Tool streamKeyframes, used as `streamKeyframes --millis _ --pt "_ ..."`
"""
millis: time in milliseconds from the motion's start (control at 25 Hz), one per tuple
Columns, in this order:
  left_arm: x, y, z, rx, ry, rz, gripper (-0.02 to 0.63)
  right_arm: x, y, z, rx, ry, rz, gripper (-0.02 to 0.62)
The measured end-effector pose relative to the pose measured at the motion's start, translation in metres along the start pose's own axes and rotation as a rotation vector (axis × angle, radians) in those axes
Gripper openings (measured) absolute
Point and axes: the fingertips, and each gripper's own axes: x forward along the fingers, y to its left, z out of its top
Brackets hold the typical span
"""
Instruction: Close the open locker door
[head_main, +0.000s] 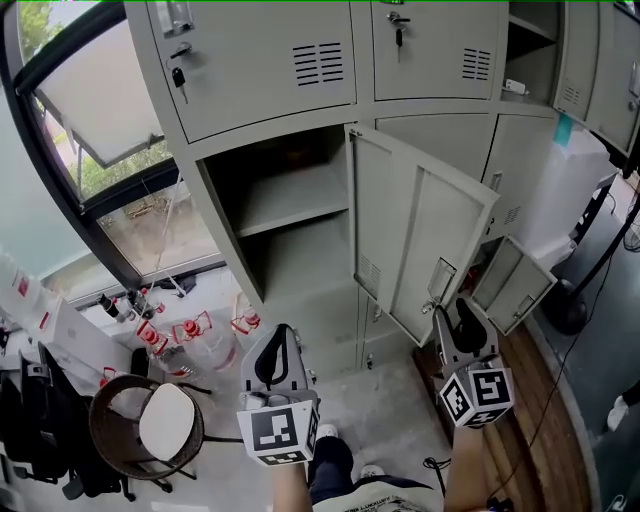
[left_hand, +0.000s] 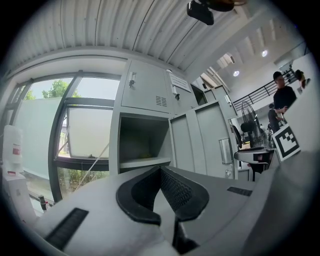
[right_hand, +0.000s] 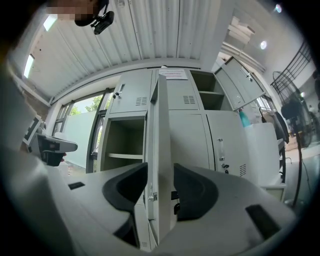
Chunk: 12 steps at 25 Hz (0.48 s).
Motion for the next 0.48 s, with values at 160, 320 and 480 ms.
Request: streamKeyframes --millis 160,320,480 --pt "0.005 0.007 -0.003 0.004 0.006 0.0 0.0 0.009 -0.002 -0.003 0.002 0.005 -0.006 0.161" --pt "0.01 0.009 -0.003 0.006 0.005 -0.003 0.0 0.017 -0.003 -0.002 0.014 0.005 0.004 0.161" --pt "0.014 0.011 -0.002 0.007 0.005 -0.006 0.0 0.022 0.001 -0.005 -0.002 0.023 0.013 0.161"
